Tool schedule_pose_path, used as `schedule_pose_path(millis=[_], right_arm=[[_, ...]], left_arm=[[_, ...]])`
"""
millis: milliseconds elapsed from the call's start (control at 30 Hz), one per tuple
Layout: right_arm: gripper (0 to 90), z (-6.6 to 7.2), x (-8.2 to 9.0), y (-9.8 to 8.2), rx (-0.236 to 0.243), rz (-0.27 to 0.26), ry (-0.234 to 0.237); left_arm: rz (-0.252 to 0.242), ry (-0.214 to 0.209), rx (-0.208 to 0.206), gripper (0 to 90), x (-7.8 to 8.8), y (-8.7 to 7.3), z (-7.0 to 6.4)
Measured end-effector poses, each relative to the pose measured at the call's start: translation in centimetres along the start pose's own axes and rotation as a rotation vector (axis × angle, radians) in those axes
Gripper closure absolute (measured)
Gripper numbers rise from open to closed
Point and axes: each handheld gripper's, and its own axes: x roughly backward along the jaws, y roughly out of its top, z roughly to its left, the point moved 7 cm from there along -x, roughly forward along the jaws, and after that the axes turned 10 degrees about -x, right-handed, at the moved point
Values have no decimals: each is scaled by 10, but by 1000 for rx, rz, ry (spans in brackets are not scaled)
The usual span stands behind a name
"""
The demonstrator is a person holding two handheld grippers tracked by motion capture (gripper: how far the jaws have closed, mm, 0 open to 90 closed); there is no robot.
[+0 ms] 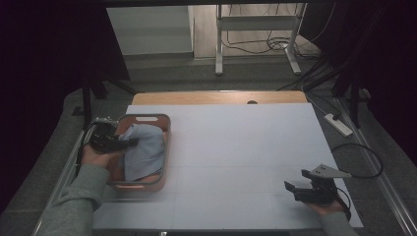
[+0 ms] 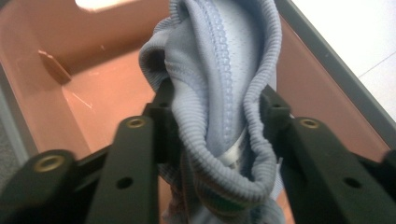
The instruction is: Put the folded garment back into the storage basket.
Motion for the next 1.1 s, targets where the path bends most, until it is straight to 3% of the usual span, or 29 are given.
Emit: schedule_pose_path(millis=[33, 133, 167, 233, 267, 333, 600, 733, 767, 933, 1100], right_arm=[[181, 0, 0, 0, -1, 0, -1], [181, 0, 0, 0, -2, 0, -1], [181, 0, 0, 0, -1, 0, 0], [181, 0, 0, 0, -1, 0, 0], [181, 0, 0, 0, 1, 0, 1], [181, 1, 0, 0, 1, 1, 1], [181, 0, 2, 0, 0, -2, -1], [181, -1, 3, -1, -4, -3, -4], [181, -1, 4, -1, -5, -6, -5], [181, 0, 5, -1, -4, -4, -7], [181, 1, 4, -1, 0, -3, -7]], left_arm=[[-35, 34, 12, 413, 3, 4, 0], [-67, 53, 9, 330, 9, 8, -2], [-84, 102, -10, 288, 15, 12, -4], [-93, 122, -10, 247, 18, 14, -6], [-103, 122, -4, 176, 20, 16, -9], [-128, 126, -7, 166, 23, 19, -14], [-194, 77, -3, 146, 36, 28, -32], [-224, 88, -11, 147, 47, 29, -39], [-261, 69, -2, 151, 53, 28, -42], [-286, 30, -7, 150, 61, 24, -52], [-312, -16, -48, 149, 63, 15, -75]])
